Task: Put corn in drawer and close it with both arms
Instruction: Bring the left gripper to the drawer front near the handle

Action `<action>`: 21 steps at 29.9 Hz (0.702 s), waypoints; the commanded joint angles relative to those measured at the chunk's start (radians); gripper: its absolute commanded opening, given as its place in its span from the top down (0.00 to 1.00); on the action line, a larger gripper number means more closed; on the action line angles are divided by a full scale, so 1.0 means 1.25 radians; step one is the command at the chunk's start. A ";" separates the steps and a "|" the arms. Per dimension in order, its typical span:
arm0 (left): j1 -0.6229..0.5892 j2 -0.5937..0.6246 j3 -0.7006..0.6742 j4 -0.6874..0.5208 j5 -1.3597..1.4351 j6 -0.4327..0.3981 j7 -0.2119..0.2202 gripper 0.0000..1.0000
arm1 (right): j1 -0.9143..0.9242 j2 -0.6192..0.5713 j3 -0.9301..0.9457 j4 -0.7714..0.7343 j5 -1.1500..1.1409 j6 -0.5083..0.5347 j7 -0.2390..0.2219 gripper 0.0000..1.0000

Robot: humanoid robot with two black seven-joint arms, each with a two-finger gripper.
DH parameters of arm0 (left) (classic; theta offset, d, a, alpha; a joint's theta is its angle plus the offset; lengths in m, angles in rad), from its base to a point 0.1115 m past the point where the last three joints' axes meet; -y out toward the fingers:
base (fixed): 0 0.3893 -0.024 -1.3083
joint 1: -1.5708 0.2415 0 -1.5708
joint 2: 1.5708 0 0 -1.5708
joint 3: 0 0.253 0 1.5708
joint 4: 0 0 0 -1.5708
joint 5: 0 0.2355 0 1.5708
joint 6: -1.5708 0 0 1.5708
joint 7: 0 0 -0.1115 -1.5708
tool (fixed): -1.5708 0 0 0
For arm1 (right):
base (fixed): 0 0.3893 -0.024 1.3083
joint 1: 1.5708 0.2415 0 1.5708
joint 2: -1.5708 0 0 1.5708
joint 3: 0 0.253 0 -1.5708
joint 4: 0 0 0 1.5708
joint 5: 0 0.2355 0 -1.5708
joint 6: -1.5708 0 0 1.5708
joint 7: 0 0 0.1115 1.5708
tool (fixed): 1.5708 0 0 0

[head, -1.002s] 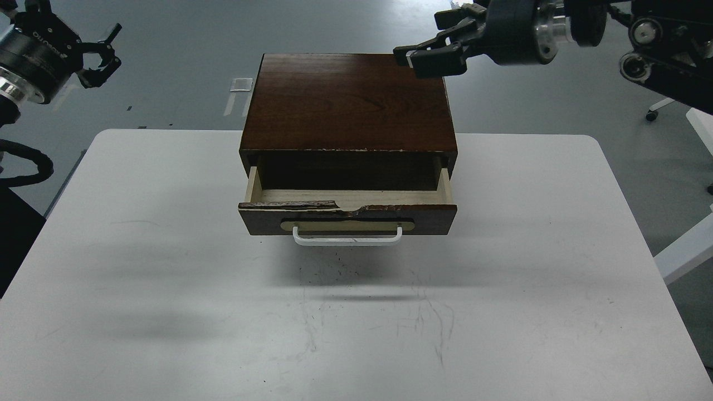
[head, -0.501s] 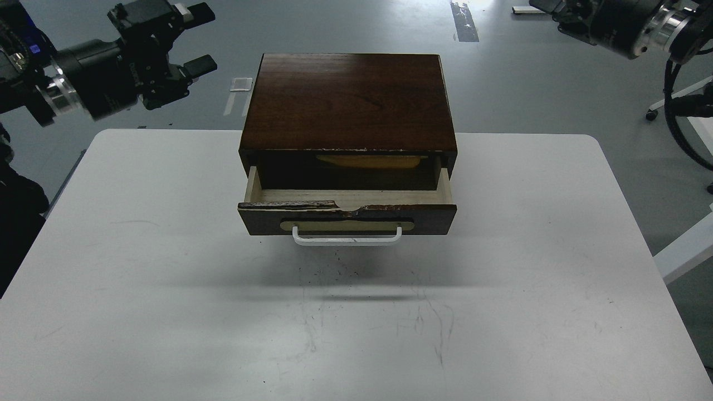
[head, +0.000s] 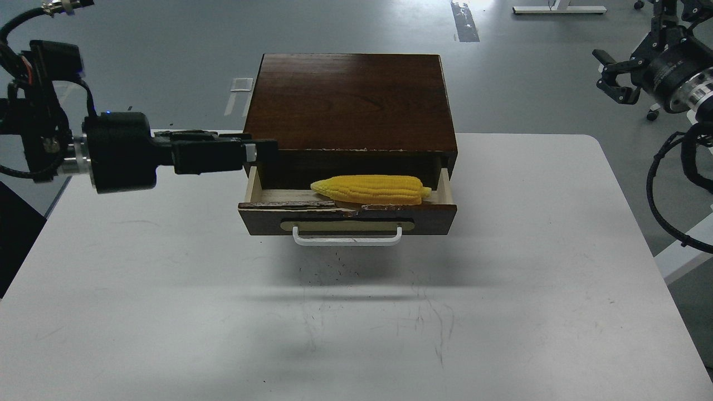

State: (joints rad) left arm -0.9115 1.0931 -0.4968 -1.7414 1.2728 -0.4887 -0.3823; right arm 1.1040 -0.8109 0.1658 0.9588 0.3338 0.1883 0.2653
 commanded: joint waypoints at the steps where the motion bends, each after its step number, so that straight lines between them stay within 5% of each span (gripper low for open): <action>1: 0.001 -0.039 0.016 -0.006 0.087 0.000 -0.001 0.09 | -0.012 0.002 0.037 0.000 0.003 0.012 0.000 0.00; 4: 0.001 -0.074 0.019 -0.017 0.102 0.000 -0.016 0.26 | -0.012 -0.003 0.053 -0.001 0.003 0.027 0.000 0.00; 6: 0.001 -0.109 0.021 -0.017 0.106 0.000 -0.017 0.55 | -0.012 -0.008 0.059 -0.001 0.003 0.033 0.000 0.00; 10: 0.005 -0.125 0.040 -0.017 0.122 0.000 -0.017 0.83 | -0.016 -0.009 0.059 -0.001 0.002 0.033 0.001 0.00; 11: 0.008 -0.125 0.062 -0.017 0.124 0.000 -0.017 0.99 | -0.023 -0.011 0.059 -0.001 0.002 0.035 0.003 0.00; 21: 0.008 -0.174 0.147 -0.006 0.236 0.000 -0.008 1.00 | -0.068 -0.019 0.065 -0.017 0.010 0.117 0.003 0.00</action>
State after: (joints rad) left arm -0.9035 0.8997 -0.3272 -1.7574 1.5179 -0.4887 -0.4028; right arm 1.0445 -0.8352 0.2438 0.9499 0.3439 0.2849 0.2674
